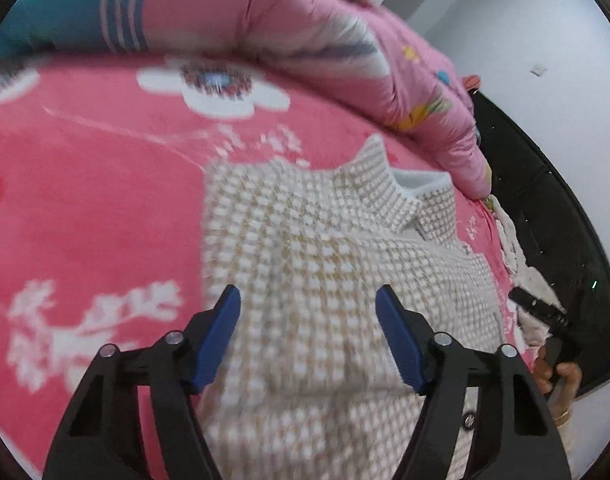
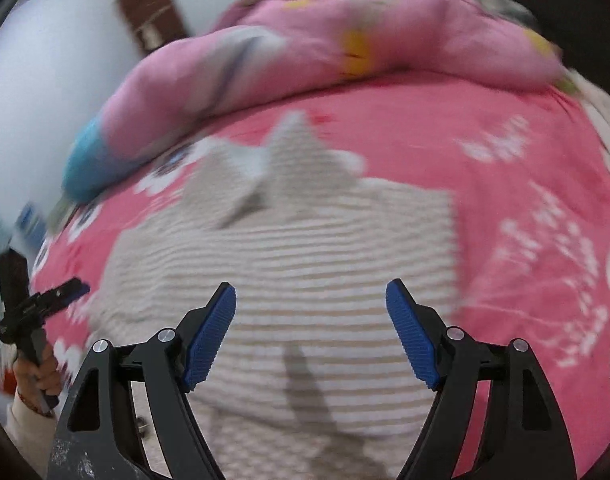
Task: Fold large clothes
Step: 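Pinch the coat body with the left tool and smooth it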
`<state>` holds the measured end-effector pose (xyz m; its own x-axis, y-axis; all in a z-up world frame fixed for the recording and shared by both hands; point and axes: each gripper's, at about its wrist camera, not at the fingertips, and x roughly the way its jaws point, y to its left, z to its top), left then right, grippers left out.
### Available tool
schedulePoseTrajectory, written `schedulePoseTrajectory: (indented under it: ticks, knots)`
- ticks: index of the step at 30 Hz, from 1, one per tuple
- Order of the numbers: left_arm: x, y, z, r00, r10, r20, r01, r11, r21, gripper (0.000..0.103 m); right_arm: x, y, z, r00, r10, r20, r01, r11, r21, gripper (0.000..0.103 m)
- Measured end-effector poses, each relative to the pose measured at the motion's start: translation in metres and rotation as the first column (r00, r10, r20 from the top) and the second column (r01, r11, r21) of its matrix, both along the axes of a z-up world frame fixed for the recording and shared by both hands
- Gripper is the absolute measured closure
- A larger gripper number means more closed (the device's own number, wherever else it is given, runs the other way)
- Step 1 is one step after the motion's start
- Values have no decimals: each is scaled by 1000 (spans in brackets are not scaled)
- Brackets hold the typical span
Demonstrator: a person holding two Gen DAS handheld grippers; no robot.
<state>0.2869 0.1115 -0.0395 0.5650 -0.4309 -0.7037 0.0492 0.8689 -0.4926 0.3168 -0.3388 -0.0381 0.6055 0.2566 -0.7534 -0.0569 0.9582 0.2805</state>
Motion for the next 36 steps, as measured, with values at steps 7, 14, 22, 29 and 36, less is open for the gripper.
schedulePoseTrajectory:
  ticks: [7,14,22,29,36]
  knots:
    - [31,-35,-6,998,-40,-43,49,969,241,68,15,-38,-23,993,-110,-42,112,993,46,29]
    - [36,-48,-6,998,-51,-38,60,940,335,90,29,-61,-36,983,-155,-100,166,980,109,29]
    - [19,-51,55,979,-55,196,-21,931,363,93,12,-61,-24,991,-132,-22,133,986,103,30]
    - [32,-37,-6,999,-1,43,-15,927,376,90,6,-45,-17,997,-83,11,83,996,-16,30]
    - [14,-34,34,992,-13,123,-32,934,357,84,-17,6,34,989,89,119,-81,994,-73,21]
